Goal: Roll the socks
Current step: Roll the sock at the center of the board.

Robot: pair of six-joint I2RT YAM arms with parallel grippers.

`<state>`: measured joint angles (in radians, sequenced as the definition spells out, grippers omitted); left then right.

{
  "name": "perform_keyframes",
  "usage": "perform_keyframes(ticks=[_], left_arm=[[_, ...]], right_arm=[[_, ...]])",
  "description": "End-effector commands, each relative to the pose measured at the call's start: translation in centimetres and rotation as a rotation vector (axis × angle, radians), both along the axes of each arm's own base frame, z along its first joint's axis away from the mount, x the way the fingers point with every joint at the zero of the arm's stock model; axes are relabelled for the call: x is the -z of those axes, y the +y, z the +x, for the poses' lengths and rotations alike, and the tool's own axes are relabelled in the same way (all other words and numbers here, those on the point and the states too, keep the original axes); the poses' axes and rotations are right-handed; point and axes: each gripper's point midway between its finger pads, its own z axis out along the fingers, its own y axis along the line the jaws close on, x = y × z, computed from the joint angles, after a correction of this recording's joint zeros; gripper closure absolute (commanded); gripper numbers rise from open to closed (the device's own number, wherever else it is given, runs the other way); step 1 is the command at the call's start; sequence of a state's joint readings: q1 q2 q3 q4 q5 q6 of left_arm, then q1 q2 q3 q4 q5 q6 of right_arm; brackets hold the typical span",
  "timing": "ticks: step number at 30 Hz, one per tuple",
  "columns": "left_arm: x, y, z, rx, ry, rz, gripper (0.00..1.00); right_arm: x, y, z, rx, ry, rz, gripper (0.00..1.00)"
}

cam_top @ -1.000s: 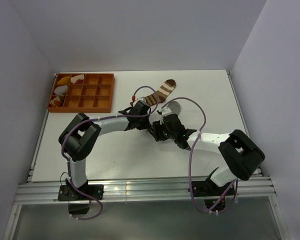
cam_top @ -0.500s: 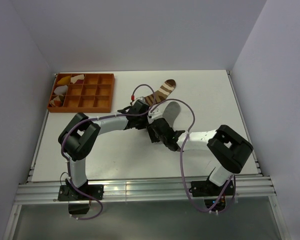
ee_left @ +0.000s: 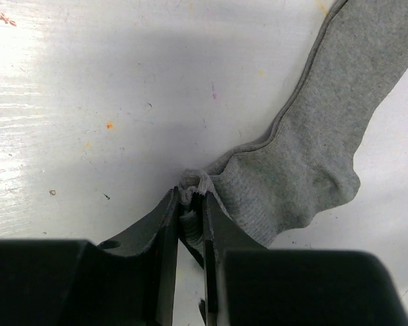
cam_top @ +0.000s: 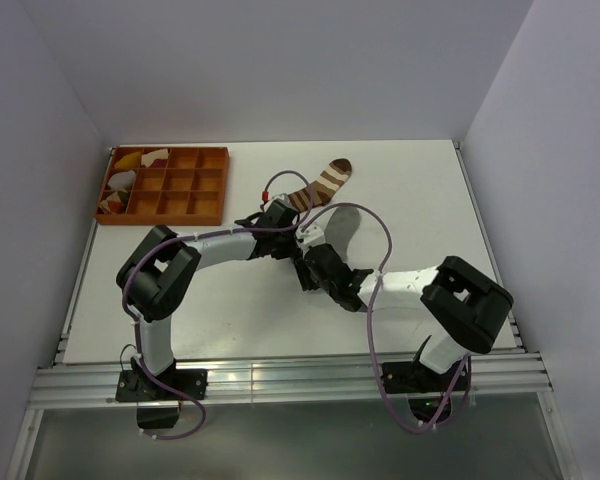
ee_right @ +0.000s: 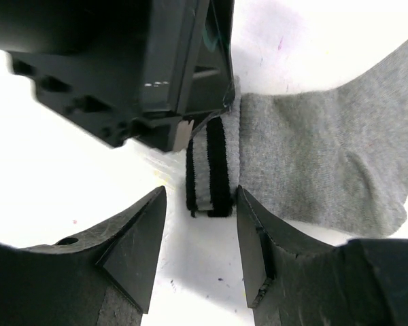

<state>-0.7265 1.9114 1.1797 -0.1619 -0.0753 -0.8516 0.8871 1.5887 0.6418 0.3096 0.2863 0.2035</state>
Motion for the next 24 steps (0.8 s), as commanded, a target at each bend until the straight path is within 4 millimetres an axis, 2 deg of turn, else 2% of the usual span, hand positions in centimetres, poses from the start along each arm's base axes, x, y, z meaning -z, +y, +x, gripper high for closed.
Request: perform_keyframes(ticks=[1,5,8,11,24], left_arm=[[1.9,0.6,-1.1,0.007,0.052,0.023,1.00],[2.0,0.7,-1.1,0.006,0.057,0.027,1.00],[2.2,0.7,-1.3,0.011,0.065,0.030,1.00],[2.1,0.5,-1.3,0.013,0.068,0.024,1.00],[2.0,0.6,-1.6,0.031,0.079,0.028,1.00]], right_arm=[[-4.3,1.3,0.8,-0.006,-0.124,0.112,0.47],[-5.0,-0.3,0.9,0.058,-0.177,0.146,0.46],[-6.0,-0.5,0.8,0.040,-0.227,0.162,0.44],[-5.4,-0.7,0.6,0.013,-0.241,0.138,0.44],[-3.2,0.8,0.9,-0.058,-0.271,0.015,0.44]])
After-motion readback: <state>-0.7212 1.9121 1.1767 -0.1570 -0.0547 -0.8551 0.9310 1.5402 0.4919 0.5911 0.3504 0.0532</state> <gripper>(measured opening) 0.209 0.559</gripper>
